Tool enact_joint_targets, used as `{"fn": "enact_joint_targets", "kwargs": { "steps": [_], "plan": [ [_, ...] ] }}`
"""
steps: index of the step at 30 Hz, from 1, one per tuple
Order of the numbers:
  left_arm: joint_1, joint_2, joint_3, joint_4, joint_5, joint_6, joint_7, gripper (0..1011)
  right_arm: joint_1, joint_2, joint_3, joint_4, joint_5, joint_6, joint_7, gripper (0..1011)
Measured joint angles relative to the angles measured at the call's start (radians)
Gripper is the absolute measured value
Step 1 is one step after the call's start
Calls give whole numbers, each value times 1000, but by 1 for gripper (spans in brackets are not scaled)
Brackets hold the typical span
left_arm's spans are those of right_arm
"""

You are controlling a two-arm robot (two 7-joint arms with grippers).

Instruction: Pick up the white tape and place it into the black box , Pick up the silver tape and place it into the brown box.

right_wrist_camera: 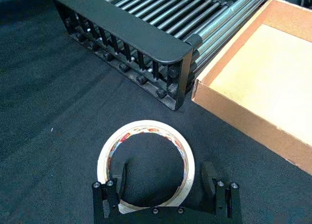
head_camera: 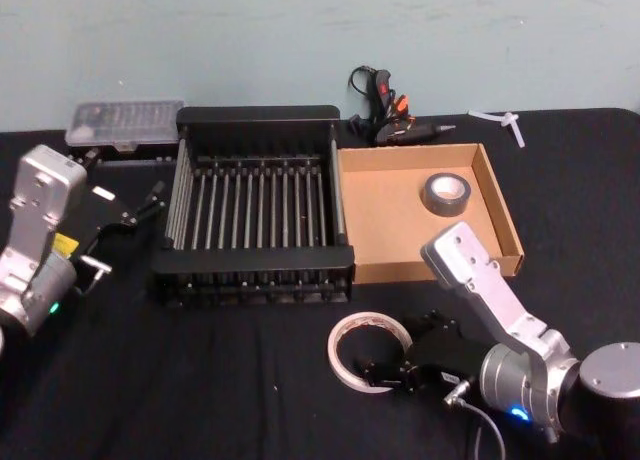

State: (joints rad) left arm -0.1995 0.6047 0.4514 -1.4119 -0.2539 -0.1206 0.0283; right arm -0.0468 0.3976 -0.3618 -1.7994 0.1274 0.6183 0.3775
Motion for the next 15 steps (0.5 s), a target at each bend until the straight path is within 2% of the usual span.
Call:
{"fn": "enact_joint_targets", "kwargs": {
  "steps": [15],
  "plan": [
    [0, 0, 0, 0, 0, 0, 0, 1001, 3, -2, -2, 5, 1, 0, -2, 1002]
  ]
}}
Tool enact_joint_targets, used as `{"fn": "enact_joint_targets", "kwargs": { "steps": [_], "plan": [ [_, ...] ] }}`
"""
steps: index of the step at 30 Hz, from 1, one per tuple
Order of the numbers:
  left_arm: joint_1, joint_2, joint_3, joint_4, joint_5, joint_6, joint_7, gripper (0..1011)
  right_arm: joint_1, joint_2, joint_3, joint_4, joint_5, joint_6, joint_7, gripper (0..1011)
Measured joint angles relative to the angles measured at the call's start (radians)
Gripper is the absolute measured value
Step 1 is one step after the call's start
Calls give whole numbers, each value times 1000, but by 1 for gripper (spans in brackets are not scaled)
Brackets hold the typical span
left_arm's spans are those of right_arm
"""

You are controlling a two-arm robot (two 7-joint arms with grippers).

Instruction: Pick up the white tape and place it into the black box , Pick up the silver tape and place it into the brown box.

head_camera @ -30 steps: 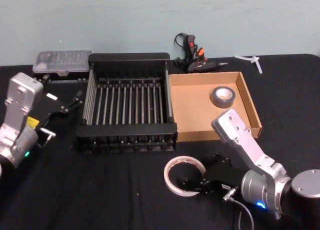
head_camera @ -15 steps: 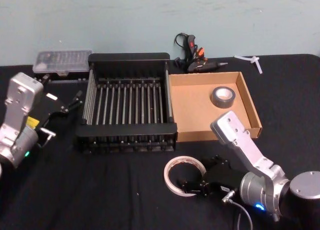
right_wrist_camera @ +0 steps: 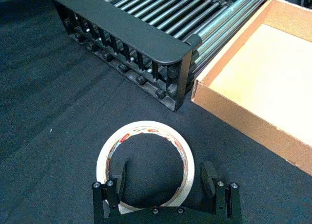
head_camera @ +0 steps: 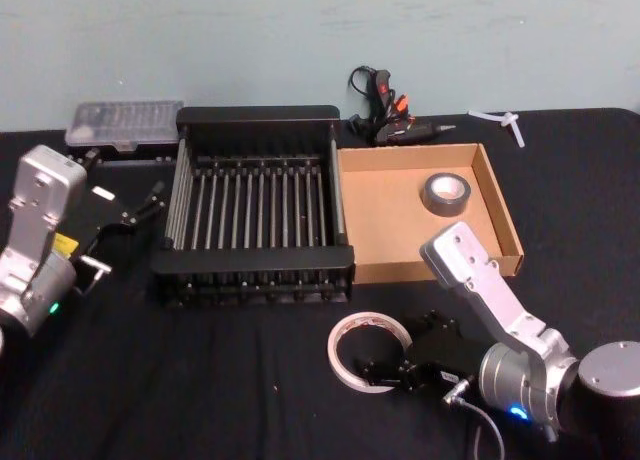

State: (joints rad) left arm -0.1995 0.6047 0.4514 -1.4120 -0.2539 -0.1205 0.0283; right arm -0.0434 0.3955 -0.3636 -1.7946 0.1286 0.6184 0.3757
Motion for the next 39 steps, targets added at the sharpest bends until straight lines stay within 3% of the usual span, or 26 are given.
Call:
{"fn": "enact_joint_targets", "kwargs": {
  "steps": [39],
  "plan": [
    [0, 0, 0, 0, 0, 0, 0, 1001, 49, -28, -4, 65, -57, -32, 2, 1002]
  ]
}}
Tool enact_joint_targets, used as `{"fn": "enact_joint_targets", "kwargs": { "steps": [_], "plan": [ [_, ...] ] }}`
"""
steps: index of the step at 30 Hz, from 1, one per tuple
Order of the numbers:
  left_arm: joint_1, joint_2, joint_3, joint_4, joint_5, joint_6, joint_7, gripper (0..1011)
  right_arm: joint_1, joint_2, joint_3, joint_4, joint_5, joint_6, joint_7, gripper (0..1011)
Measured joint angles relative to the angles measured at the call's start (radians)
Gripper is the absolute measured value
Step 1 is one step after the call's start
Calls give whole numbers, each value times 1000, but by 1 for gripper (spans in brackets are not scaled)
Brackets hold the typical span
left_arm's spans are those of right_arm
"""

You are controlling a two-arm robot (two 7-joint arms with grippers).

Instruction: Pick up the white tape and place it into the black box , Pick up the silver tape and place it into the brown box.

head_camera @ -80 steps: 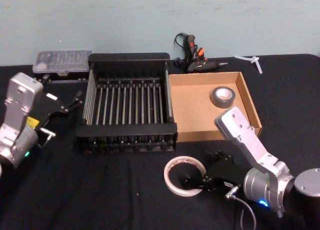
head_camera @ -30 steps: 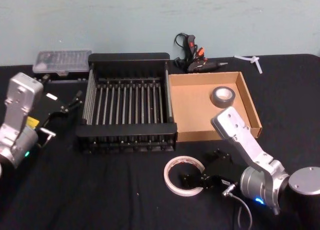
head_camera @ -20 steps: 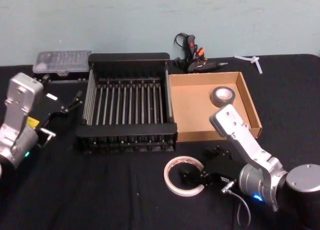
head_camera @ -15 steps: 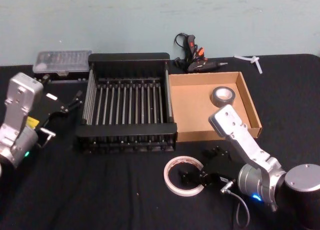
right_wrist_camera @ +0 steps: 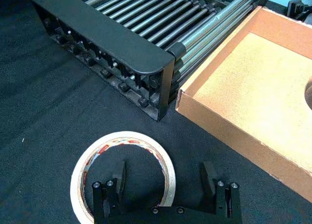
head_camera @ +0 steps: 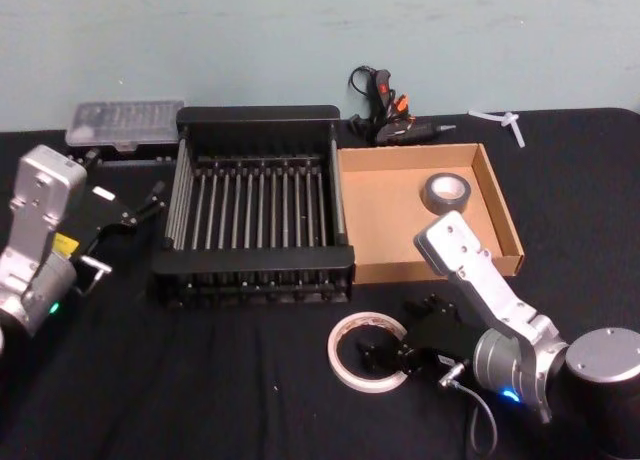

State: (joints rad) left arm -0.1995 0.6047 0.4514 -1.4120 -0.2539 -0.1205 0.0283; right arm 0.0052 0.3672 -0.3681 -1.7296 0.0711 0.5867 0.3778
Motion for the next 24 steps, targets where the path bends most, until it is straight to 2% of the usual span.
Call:
{"fn": "enact_joint_targets", "kwargs": {
  "steps": [24],
  "plan": [
    [0, 0, 0, 0, 0, 0, 0, 1001, -4, 0, -3, 3, -13, -9, 1, 992]
  ]
}}
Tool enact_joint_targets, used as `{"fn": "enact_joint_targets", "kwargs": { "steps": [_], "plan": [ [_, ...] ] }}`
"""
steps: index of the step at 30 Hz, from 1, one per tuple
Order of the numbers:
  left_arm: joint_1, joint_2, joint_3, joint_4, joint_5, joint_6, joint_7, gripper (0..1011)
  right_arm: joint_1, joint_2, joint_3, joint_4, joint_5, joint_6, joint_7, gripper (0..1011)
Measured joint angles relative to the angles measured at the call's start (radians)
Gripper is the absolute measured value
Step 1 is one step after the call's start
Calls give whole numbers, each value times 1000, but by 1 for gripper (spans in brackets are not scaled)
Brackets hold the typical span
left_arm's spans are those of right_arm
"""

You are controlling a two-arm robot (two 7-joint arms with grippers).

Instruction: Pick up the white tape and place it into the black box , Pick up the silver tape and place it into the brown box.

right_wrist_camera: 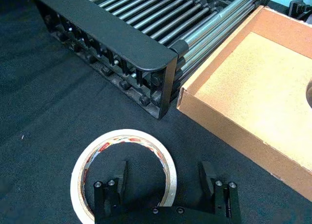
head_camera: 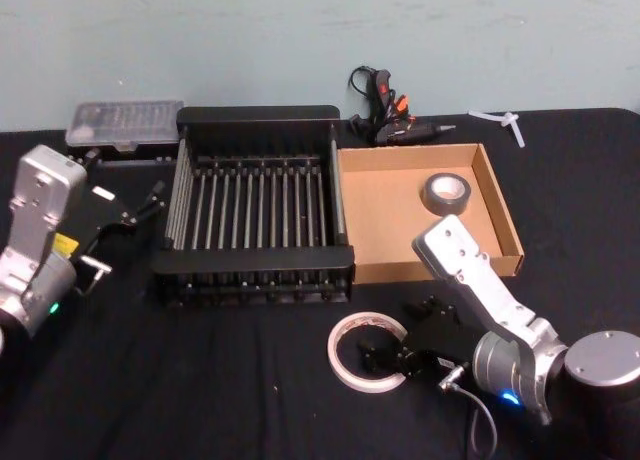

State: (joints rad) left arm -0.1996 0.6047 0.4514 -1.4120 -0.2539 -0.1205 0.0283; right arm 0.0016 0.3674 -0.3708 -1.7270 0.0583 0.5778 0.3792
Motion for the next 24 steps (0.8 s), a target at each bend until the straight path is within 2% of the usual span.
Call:
{"fn": "enact_joint_targets", "kwargs": {
  "steps": [10, 11, 13, 14, 15, 17, 24],
  "plan": [
    [0, 0, 0, 0, 0, 0, 0, 1001, 0, 0, 1, -1, 2, 1, 0, 761],
    [0, 0, 0, 0, 0, 0, 0, 1001, 0, 0, 1, -1, 2, 1, 0, 696],
    [0, 0, 0, 0, 0, 0, 0, 1001, 0, 0, 1, -1, 2, 1, 0, 657],
    [0, 0, 0, 0, 0, 0, 0, 1001, 0, 0, 1, -1, 2, 1, 0, 600],
    [0, 0, 0, 0, 0, 0, 0, 1001, 0, 0, 1, -1, 2, 1, 0, 600],
    [0, 0, 0, 0, 0, 0, 0, 1001, 0, 0, 1, -1, 2, 2, 0, 494],
    [0, 0, 0, 0, 0, 0, 0, 1001, 0, 0, 2, -1, 1, 2, -1, 345]
  ]
}}
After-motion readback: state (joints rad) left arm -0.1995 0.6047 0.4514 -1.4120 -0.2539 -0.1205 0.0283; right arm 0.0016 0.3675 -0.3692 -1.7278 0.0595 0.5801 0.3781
